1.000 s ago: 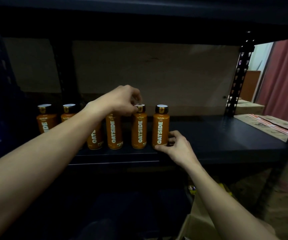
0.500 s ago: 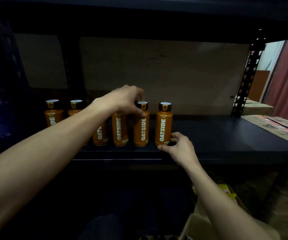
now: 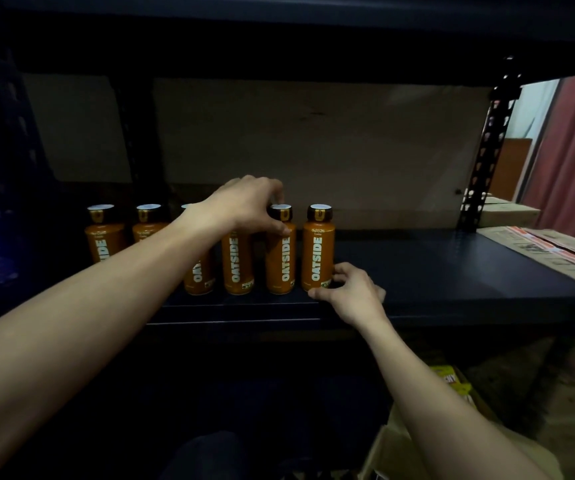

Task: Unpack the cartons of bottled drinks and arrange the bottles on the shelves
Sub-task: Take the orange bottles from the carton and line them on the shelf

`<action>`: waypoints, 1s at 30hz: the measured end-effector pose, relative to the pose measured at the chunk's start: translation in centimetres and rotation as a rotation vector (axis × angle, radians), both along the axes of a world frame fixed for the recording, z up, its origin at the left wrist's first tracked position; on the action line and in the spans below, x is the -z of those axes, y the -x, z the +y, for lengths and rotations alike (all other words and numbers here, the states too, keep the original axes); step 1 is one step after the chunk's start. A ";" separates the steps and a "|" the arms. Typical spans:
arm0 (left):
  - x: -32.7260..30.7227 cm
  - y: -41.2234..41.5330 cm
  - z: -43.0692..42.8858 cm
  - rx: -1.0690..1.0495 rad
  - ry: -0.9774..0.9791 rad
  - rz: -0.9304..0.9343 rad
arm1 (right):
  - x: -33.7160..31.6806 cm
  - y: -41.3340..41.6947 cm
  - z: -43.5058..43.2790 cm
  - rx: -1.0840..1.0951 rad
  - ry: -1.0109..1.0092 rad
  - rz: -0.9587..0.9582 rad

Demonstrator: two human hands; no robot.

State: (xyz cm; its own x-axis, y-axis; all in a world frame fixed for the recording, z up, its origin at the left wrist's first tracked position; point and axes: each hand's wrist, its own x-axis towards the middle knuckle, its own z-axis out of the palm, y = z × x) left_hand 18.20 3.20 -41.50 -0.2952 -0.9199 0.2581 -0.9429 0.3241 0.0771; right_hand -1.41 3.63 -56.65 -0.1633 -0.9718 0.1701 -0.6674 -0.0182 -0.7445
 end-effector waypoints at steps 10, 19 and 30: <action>0.2 0.0 0.2 -0.011 0.023 -0.027 | 0.1 0.4 0.1 -0.012 -0.005 -0.046; 0.5 0.3 0.6 -0.004 0.079 -0.054 | -0.2 0.3 0.3 -0.019 -0.016 -0.026; 1.0 -0.2 0.3 -0.003 0.137 -0.042 | -0.2 0.8 0.9 -0.073 -0.037 -0.109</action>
State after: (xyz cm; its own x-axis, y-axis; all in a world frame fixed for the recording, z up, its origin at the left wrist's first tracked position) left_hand 18.36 3.55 -42.54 -0.3060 -0.8778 0.3685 -0.9452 0.3265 -0.0073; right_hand -2.25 4.52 -56.41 -0.1072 -0.9871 0.1193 -0.5801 -0.0354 -0.8138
